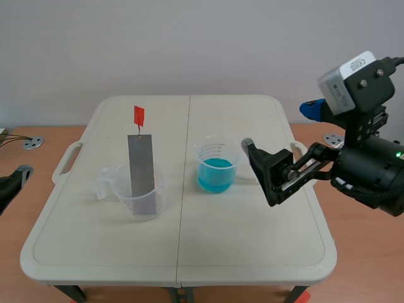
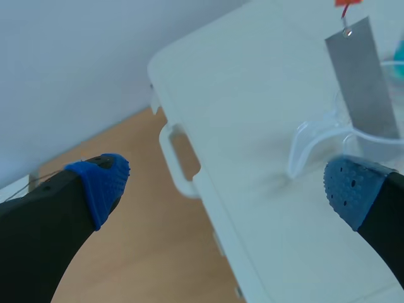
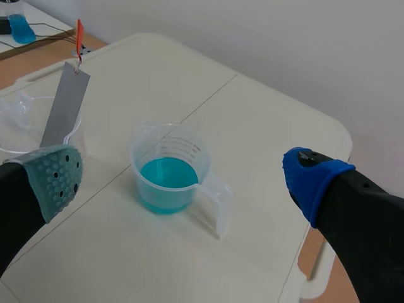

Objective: Hold the metal plate by the orange handle, dip it into the blue solution, take it out and point at it, then put the plate back in the beaker on the left.
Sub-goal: 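Return to the home posture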

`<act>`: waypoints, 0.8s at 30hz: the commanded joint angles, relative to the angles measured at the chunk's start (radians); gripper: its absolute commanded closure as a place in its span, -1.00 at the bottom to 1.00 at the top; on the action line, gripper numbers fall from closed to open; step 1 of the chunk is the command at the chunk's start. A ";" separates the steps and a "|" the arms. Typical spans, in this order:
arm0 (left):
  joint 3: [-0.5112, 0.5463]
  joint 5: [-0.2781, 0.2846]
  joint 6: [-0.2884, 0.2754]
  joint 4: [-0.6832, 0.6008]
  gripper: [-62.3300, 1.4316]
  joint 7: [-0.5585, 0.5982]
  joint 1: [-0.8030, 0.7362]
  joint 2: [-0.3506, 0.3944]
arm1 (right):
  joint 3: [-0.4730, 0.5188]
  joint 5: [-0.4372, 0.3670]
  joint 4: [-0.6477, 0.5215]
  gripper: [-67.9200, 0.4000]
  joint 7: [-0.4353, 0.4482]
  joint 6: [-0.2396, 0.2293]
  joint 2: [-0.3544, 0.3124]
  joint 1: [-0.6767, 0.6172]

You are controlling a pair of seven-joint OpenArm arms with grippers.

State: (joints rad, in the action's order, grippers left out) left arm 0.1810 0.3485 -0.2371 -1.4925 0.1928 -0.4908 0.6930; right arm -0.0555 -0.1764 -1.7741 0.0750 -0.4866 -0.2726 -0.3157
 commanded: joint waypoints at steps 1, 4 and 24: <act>-0.024 0.007 0.002 -0.011 -1.00 0.041 0.013 0.008 | 0.010 -0.011 -0.036 -0.96 -0.003 0.000 -0.008 -0.005; -0.087 0.007 0.003 -0.011 -1.00 0.076 0.050 0.013 | 0.018 -0.010 -0.082 -0.96 -0.021 0.000 -0.013 -0.039; -0.311 0.007 0.002 -0.149 -1.00 0.072 0.225 0.040 | 0.044 0.087 -0.150 -0.96 0.058 0.035 -0.046 -0.191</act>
State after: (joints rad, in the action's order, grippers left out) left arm -0.1219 0.3485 -0.2367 -1.6360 0.2554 -0.2630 0.7235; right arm -0.0216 -0.0769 -1.9079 0.1146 -0.4557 -0.3107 -0.5163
